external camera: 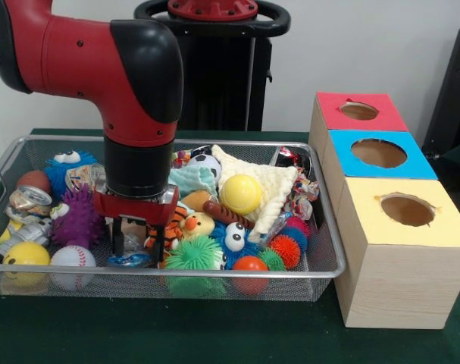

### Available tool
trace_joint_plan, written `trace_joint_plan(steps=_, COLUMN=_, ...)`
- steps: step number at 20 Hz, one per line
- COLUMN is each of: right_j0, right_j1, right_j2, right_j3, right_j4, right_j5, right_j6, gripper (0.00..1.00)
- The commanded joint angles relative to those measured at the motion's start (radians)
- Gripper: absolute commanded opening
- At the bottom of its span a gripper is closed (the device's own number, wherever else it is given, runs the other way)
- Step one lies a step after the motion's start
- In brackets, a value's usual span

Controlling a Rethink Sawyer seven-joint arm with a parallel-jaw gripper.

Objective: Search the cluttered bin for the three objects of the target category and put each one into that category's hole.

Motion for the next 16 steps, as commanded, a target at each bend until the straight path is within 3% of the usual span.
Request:
trace_joint_plan(steps=1, right_j0=0.042, right_j1=0.113, right_j2=-0.026, right_j3=0.098, right_j4=-0.038, right_j5=0.118, right_j6=0.016, gripper=1.0)
trace_joint_plan(steps=10, right_j0=0.098, right_j1=0.126, right_j2=-0.104, right_j3=0.128, right_j4=-0.072, right_j5=0.037, right_j6=0.054, gripper=1.0)
trace_joint_plan(steps=16, right_j0=0.157, right_j1=0.127, right_j2=-0.172, right_j3=0.095, right_j4=-0.063, right_j5=0.076, right_j6=0.069, gripper=1.0)
